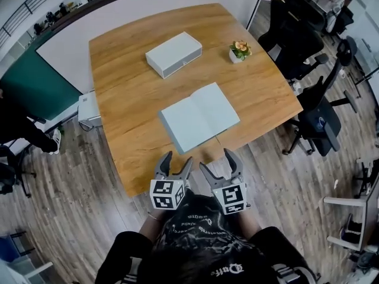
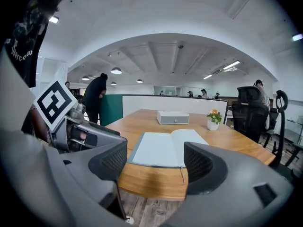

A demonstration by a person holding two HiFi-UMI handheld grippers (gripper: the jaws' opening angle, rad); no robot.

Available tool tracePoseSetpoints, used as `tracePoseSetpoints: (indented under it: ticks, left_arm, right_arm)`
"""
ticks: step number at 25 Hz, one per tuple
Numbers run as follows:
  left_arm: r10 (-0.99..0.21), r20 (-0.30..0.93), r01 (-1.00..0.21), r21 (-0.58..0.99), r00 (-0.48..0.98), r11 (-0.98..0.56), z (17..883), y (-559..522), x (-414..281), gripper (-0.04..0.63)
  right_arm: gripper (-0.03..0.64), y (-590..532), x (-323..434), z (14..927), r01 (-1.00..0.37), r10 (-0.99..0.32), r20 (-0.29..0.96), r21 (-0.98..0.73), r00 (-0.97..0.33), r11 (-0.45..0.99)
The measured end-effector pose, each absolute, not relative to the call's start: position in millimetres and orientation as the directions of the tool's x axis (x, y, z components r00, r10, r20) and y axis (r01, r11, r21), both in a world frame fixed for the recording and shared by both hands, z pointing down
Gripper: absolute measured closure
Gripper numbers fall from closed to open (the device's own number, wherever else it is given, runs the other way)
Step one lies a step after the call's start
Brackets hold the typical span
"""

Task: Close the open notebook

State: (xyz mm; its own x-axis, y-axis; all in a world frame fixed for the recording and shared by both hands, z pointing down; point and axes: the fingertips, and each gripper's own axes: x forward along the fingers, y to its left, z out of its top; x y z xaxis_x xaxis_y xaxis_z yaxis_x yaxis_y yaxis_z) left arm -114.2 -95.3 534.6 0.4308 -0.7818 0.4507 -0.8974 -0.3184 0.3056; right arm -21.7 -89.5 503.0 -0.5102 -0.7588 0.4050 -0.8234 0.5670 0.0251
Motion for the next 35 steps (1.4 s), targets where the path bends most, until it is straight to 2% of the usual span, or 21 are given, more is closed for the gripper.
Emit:
tracePoseSetpoints:
  ticks: [7,18,24,26,35]
  left_arm:
    - [-0.775,0.496,-0.908,0.348,0.390,-0.234,549,-119,-134,0.264]
    - [-0.738,0.637,-0.927,0.372,0.223,0.040,587,-140,-135,0.270]
    - [-0.649,0.754,-0.942,0.283,0.100,0.183,614,-143,-127,0.275]
    - [-0.604,0.795,-0.948,0.230,0.053,0.219,624,-143,-126,0.319]
    - [-0.530,0.843,-0.929,0.123,-0.087,0.349,632,-146,-125,0.328]
  right_arm:
    - [0.267,-112,-38,509,-0.816,-0.742,0.430,0.021,-0.515,0.578]
    - [0.285,-156,-27,512,-0.696,-0.632,0.444,0.027,-0.635,0.718]
    - [0.307,-188,-7,515,-0.662,-0.592,0.440,-0.009,-0.675,0.749]
    - [0.308,-195,-3,517,-0.646,-0.574,0.445,-0.013,-0.688,0.763]
    - [0.318,-232,10,532,-0.588,-0.507,0.453,-0.047,-0.733,0.808]
